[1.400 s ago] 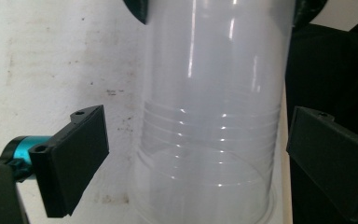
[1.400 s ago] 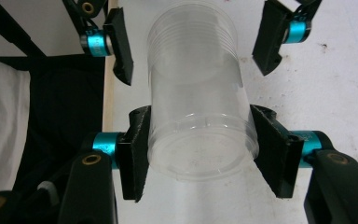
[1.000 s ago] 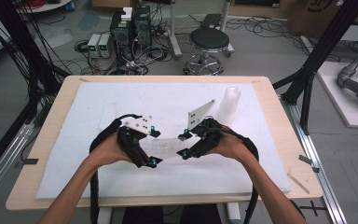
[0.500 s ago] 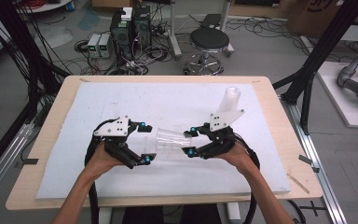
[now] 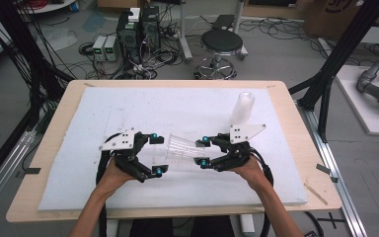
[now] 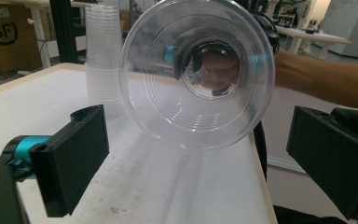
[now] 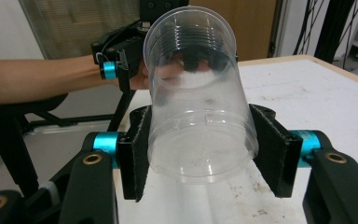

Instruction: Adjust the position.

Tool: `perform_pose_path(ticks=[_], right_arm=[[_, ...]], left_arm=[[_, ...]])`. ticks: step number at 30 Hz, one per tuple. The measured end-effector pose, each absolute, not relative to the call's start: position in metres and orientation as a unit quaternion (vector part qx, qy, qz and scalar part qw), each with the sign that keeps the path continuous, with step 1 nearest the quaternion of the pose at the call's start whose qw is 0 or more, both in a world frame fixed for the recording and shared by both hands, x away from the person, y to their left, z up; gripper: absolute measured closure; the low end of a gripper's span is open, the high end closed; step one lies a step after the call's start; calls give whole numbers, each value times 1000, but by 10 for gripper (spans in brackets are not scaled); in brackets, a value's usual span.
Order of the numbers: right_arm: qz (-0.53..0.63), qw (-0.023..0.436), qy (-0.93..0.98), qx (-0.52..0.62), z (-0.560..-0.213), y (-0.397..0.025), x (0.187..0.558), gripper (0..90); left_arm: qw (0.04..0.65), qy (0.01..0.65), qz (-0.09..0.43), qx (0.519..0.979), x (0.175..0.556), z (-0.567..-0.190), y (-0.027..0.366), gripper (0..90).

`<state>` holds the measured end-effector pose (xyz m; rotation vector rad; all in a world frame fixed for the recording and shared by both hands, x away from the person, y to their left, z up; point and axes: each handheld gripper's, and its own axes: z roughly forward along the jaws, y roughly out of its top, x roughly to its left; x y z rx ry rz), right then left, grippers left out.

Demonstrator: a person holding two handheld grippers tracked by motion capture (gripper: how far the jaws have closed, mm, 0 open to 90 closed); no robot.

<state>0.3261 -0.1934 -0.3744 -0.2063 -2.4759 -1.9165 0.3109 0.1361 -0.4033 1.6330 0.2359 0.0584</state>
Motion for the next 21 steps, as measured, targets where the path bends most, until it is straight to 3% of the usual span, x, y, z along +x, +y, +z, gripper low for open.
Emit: perform_pose_path(ticks=[21], right_arm=[[-630,2,-775,-46,-377,-190,326,428]], left_arm=[[692,93,1,716,315,-398,113,57]])
